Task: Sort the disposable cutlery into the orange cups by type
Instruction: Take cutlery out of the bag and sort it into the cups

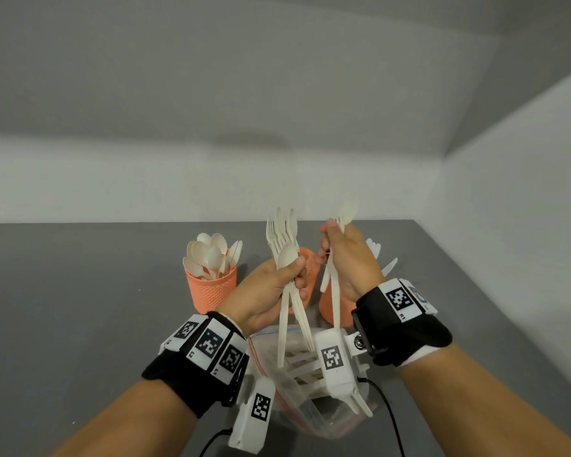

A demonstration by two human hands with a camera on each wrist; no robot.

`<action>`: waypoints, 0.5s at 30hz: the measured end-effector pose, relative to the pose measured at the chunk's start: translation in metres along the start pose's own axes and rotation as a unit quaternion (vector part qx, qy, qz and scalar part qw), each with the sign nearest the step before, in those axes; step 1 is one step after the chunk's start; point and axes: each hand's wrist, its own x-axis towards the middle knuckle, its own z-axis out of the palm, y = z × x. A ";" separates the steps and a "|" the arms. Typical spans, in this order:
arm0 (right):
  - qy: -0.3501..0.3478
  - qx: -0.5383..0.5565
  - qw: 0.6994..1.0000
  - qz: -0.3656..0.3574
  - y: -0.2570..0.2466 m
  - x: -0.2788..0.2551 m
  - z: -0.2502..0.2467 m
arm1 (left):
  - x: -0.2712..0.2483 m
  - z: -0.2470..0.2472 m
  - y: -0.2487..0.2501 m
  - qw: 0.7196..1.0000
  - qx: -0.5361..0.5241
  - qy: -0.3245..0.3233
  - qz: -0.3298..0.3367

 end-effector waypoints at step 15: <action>-0.160 -0.390 0.897 -0.132 0.007 -0.031 0.002 | -0.003 0.002 0.005 0.986 -0.162 0.035 -0.026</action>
